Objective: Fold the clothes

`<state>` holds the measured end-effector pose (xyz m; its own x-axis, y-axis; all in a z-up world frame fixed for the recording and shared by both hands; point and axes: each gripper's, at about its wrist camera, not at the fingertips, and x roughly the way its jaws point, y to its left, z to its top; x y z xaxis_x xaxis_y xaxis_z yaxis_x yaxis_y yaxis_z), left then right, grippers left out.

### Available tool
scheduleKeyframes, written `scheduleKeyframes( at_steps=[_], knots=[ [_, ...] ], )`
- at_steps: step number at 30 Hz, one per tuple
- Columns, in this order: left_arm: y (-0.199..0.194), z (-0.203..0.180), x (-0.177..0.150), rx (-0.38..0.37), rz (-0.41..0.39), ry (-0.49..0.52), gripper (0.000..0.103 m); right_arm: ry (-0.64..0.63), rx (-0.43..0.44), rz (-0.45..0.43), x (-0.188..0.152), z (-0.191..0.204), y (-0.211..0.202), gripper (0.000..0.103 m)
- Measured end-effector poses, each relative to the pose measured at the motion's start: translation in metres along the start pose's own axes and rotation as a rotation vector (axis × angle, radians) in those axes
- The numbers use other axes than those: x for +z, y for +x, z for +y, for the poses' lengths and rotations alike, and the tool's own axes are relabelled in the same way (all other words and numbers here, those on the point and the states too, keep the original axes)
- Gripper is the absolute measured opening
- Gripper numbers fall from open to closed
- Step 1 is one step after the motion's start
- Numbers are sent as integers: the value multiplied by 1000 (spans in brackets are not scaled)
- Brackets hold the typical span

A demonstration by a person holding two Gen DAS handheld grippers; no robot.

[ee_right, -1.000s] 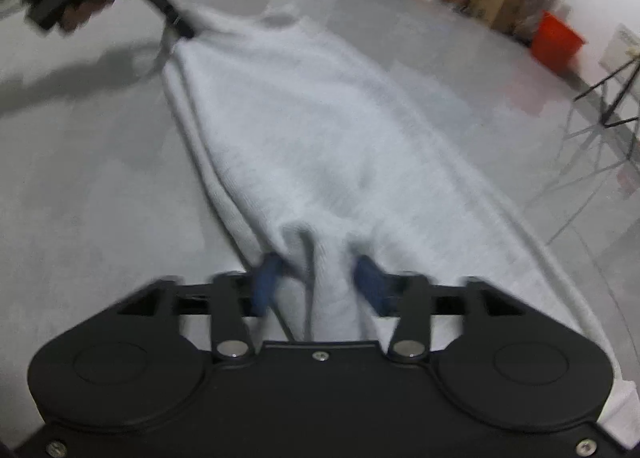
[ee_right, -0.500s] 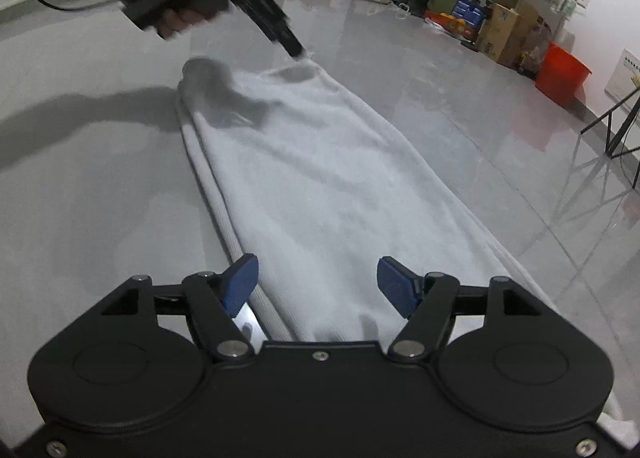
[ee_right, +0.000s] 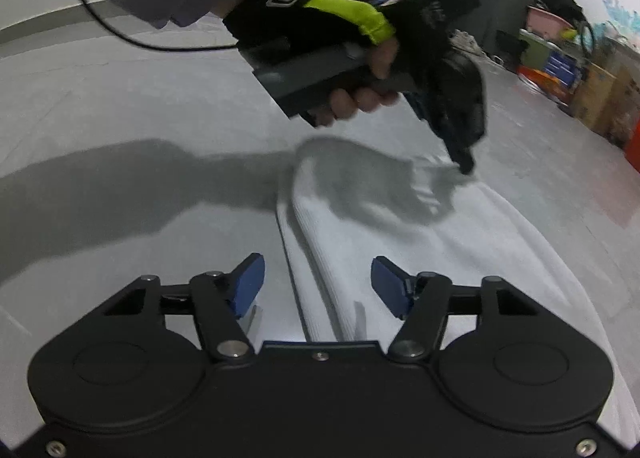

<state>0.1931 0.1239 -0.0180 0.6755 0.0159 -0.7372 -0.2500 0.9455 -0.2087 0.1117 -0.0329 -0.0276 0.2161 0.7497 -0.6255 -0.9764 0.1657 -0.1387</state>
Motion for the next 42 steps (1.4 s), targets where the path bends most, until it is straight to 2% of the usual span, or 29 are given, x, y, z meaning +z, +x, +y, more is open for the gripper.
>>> scheduleKeyframes(
  at_steps=[1,3,5,6,7,10,11,12,13,14,16,17,20,22,25,30,33,35,37,40,41,42],
  knots=[
    [-1,1,-1,-2,-2,6,6,12,-2,5,4,-1,7,48],
    [-3,1,-2,-1,-11,20,6,35,-9,20,10,-1,21,43],
    [-1,-1,-1,4,-24,28,6,40,-17,21,11,0,26,33],
    [-1,0,0,13,-38,30,6,47,-20,18,12,1,28,18],
    [-1,1,0,26,-48,31,6,54,-23,16,14,3,31,11],
    [3,1,1,78,-51,34,7,85,-33,5,18,3,36,11],
    [0,1,0,94,-48,29,10,117,-31,-1,21,2,39,11],
    [-5,2,-2,108,-45,22,16,132,-23,-4,22,1,40,15],
    [-9,2,-3,121,-42,16,33,139,-11,-6,23,1,39,23],
    [-18,2,-6,133,-51,13,56,126,0,-6,21,3,36,33],
    [-41,3,-17,165,-80,2,83,102,13,-15,18,6,26,66],
    [-51,4,-25,180,-86,-11,87,98,4,-37,15,4,14,68],
    [-71,7,-57,158,-14,-70,88,154,-36,-80,4,-7,-23,74],
    [-77,6,-73,152,15,-91,88,206,-85,-65,-11,-13,-42,78],
    [-89,3,-95,144,45,-149,88,273,-135,-27,-37,-17,-62,78],
    [-113,-10,-117,175,28,-246,88,266,-166,-27,-61,-30,-90,78],
    [-122,-23,-122,216,7,-226,84,253,-272,9,-76,-56,-113,78],
    [-134,-37,-122,212,-27,-209,79,184,-322,53,-92,-65,-136,77],
    [-146,-67,-124,153,-88,-69,79,83,-364,107,-110,-61,-162,77],
    [-141,-140,-141,36,-147,411,81,-11,-419,172,-129,-52,-179,72],
    [-134,-173,-156,-14,-171,623,81,-37,-443,197,-136,-48,-184,72],
    [-127,-199,-169,-51,-191,777,81,-39,-463,224,-145,-45,-191,71]
  ],
)
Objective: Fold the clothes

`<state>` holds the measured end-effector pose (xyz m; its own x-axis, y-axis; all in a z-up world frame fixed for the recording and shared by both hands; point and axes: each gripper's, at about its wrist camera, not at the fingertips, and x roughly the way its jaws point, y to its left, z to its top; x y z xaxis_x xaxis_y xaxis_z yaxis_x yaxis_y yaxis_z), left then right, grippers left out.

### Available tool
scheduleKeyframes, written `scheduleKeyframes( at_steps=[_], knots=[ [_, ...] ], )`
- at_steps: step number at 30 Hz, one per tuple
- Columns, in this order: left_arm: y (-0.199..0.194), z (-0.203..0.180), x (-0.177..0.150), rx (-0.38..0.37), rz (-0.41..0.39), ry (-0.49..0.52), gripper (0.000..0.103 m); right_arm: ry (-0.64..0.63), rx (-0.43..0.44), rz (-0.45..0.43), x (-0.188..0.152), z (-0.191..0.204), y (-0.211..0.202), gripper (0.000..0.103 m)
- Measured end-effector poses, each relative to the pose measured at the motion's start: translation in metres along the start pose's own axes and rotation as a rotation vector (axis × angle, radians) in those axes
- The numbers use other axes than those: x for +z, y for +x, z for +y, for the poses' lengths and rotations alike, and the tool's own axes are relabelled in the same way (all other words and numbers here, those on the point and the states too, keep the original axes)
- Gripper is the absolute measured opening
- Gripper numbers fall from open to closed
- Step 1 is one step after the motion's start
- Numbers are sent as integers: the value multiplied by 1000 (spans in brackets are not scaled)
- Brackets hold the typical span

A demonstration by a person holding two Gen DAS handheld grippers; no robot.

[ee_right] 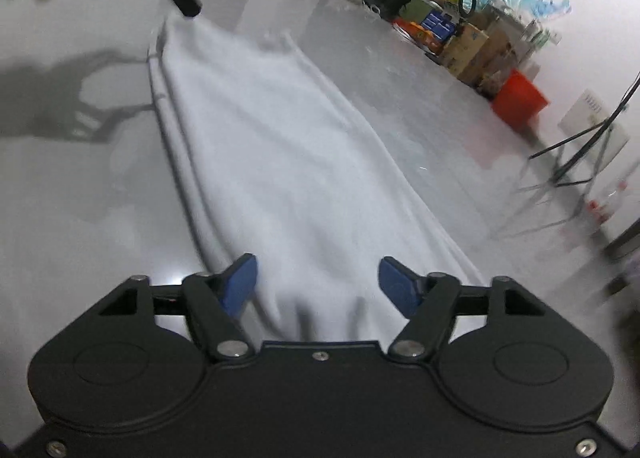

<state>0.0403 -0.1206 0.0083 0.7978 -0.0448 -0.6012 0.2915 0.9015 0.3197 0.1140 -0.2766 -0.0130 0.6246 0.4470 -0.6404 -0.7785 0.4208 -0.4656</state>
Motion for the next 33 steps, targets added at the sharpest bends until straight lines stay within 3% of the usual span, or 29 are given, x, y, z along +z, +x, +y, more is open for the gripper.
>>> scheduleKeyframes(
  at_steps=[3,10,12,16,22,25,27,30,32,33],
  knots=[
    [24,-54,19,-79,-69,217,81,6,-33,37,-11,6,0,68],
    [83,-117,54,-145,-108,428,81,-4,-197,81,-22,18,11,66],
    [94,-125,55,-147,-100,460,81,-67,-228,71,-25,30,13,65],
    [105,-130,48,-151,-71,475,82,-130,-300,60,-34,34,5,52],
    [105,-127,51,-161,-80,460,80,-134,-350,38,-39,26,-9,51],
    [107,-123,58,-167,-77,491,56,-84,-328,36,-33,21,-7,51],
    [109,-121,59,-165,-67,510,45,-40,-319,42,-36,15,-12,51],
    [111,-114,61,-189,-48,493,15,54,-287,52,-33,-2,-13,51],
    [111,-107,68,-205,-40,440,9,62,-275,52,-31,-6,-13,52],
    [110,-102,72,-207,-35,402,8,57,-270,49,-32,-7,-14,57]
  ],
)
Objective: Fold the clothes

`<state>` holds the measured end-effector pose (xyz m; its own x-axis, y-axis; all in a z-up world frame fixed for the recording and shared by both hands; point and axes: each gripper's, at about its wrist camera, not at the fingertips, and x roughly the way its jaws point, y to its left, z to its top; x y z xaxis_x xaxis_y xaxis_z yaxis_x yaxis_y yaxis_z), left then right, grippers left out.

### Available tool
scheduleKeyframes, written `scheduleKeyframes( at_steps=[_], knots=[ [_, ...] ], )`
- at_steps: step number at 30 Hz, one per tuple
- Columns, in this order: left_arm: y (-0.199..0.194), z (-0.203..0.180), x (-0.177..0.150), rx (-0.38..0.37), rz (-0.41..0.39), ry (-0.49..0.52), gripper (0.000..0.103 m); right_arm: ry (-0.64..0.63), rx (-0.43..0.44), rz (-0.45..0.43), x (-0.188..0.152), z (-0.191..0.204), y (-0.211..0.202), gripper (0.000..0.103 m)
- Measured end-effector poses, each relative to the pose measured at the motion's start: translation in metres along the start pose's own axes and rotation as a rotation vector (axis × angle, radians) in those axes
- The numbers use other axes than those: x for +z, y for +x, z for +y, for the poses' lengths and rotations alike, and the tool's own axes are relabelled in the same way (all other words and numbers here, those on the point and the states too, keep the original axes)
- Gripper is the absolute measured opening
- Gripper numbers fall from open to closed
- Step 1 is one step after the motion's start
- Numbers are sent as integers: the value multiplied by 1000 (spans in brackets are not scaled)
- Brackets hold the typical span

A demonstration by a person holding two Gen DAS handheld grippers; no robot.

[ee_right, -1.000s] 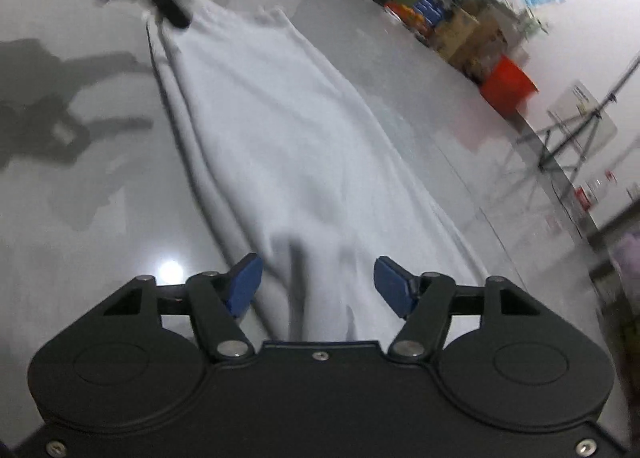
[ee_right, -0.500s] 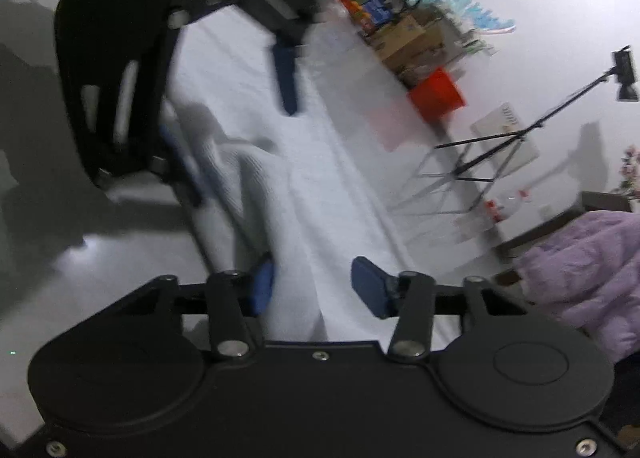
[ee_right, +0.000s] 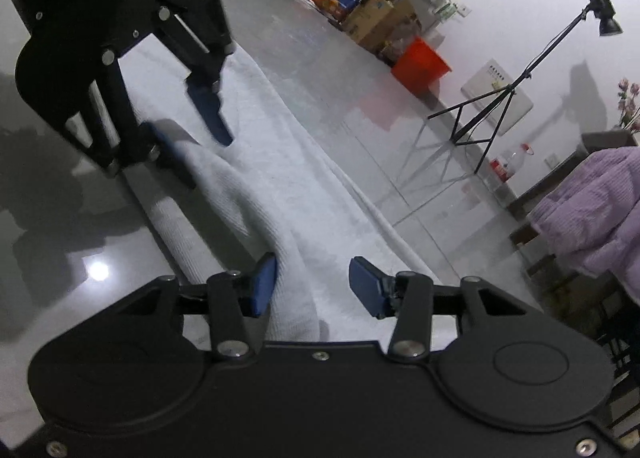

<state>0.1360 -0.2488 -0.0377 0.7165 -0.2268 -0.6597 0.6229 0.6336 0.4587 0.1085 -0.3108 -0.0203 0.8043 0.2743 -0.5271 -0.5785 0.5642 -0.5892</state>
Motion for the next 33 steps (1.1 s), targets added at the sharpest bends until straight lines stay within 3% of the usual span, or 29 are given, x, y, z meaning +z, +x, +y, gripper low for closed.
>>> scheduleKeyframes(
  at_steps=[4,7,11,17,23,27,29,31,33],
  knots=[
    [-17,14,6,-26,-3,-92,8,-78,-12,-66,-2,13,-8,84],
    [-28,23,10,-41,-17,-156,8,-208,-1,-115,4,50,-7,84],
    [-36,27,10,-21,-29,-160,8,-240,-88,-107,19,69,20,84],
    [-37,17,1,-10,-28,-126,8,-322,-253,-44,-2,57,37,74],
    [-34,13,1,-17,-23,-127,8,-361,-334,94,-53,34,34,68],
    [-33,11,-2,-21,-15,-115,8,-323,-372,114,-63,26,25,68],
    [-33,8,-5,-22,-8,-100,8,-304,-392,124,-68,23,20,60],
    [-33,4,-5,-23,-6,-91,8,-299,-400,121,-71,21,15,42],
    [-33,1,-6,-25,-5,-83,8,-297,-410,100,-70,21,7,34]
  ],
)
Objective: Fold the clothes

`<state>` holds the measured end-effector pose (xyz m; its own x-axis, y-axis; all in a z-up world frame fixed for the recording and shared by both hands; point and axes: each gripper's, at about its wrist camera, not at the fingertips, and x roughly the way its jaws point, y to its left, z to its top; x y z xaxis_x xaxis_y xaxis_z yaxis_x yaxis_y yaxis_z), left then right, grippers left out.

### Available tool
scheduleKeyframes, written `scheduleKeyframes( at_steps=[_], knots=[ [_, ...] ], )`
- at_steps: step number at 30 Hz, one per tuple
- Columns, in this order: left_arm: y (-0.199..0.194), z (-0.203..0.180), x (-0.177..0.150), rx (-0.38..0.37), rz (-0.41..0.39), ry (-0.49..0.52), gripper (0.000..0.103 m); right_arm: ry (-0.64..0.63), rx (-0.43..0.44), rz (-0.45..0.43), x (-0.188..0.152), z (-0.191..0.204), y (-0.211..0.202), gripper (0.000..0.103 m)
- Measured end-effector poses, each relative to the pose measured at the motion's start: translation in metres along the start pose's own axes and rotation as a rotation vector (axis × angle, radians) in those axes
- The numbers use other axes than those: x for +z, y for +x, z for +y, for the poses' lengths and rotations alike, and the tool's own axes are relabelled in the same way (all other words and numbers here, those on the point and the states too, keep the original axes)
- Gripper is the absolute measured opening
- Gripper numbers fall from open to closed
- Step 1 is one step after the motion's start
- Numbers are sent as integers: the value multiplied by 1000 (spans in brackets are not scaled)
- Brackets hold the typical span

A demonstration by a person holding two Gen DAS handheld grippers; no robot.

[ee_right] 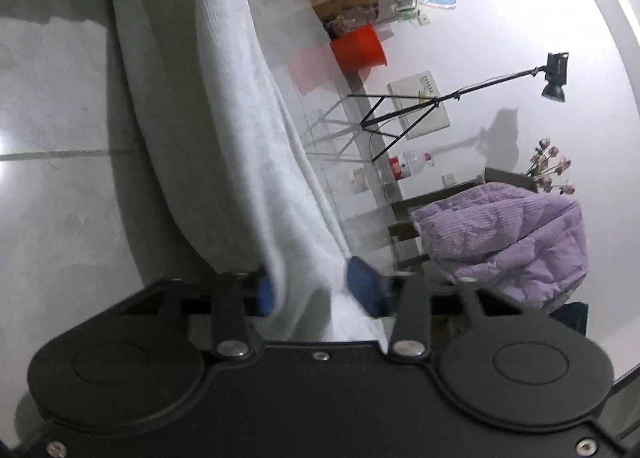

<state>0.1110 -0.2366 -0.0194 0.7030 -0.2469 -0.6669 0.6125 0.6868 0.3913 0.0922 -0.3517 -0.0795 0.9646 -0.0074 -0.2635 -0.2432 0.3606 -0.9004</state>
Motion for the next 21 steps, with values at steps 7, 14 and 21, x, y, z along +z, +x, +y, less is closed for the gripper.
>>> scheduleKeyframes(
  at_steps=[7,14,21],
  knots=[
    [-1,-9,-2,-15,-9,31,10,50,-18,-24,-4,-9,-33,11],
    [4,-23,-19,-48,11,96,12,73,62,44,-4,-5,-51,11],
    [-18,-1,-37,-157,6,112,53,55,117,59,-9,12,-74,45]
  ],
)
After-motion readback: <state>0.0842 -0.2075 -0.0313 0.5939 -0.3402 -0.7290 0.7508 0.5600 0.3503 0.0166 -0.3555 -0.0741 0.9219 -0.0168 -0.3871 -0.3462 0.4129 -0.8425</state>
